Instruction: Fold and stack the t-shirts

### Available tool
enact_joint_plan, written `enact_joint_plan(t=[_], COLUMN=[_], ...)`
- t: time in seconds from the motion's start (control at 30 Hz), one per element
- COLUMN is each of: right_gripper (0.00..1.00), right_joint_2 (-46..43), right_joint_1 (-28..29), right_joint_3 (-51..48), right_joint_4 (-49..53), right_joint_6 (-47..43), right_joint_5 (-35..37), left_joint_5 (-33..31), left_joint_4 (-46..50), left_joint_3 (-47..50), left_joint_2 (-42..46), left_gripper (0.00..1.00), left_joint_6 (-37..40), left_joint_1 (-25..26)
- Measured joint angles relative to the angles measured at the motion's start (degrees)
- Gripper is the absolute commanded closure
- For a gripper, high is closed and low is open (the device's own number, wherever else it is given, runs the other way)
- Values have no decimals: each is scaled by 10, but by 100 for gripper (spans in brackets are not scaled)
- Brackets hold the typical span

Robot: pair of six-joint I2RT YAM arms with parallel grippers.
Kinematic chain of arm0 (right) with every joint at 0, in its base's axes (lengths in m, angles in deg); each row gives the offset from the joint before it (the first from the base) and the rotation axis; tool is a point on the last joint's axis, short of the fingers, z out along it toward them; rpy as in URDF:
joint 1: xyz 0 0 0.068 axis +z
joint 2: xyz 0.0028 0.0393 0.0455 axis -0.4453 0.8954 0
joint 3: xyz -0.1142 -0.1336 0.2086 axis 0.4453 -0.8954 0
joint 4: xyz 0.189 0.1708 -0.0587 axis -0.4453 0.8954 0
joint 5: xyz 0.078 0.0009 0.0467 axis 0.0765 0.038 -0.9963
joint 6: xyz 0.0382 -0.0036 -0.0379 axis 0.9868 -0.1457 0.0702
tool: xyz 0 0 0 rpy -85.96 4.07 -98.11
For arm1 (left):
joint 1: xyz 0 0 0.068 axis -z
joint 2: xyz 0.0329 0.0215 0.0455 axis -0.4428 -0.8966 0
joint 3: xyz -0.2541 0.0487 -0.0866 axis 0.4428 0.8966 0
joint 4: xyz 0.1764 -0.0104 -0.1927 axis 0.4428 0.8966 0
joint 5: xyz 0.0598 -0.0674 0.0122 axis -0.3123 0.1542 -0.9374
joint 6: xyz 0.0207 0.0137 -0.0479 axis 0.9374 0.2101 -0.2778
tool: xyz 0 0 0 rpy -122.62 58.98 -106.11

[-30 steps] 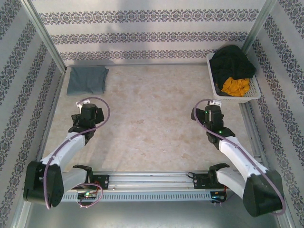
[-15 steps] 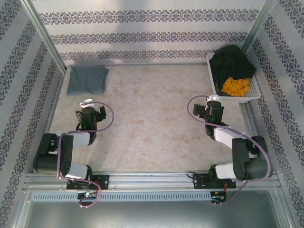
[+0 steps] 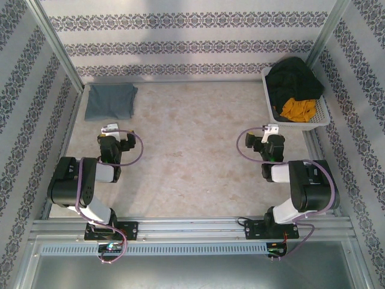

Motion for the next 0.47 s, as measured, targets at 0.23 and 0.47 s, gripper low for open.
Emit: enact_joint_plan(t=[0.23,0.47], right_gripper=[2,2], right_joint_2=[0,0], right_joint_1=[11,11], right_joint_3=[3,3], right_joint_4=[-5,-5], right_joint_6=[-10,-14], right_joint_5=[0,-1], left_joint_5=[0,0], left_joint_4=[5,5], left_joint_3=[3,5], left_joint_2=[0,0], left_gripper=[0,0], left_joint_6=[5,5], left_joint_1=[0,0])
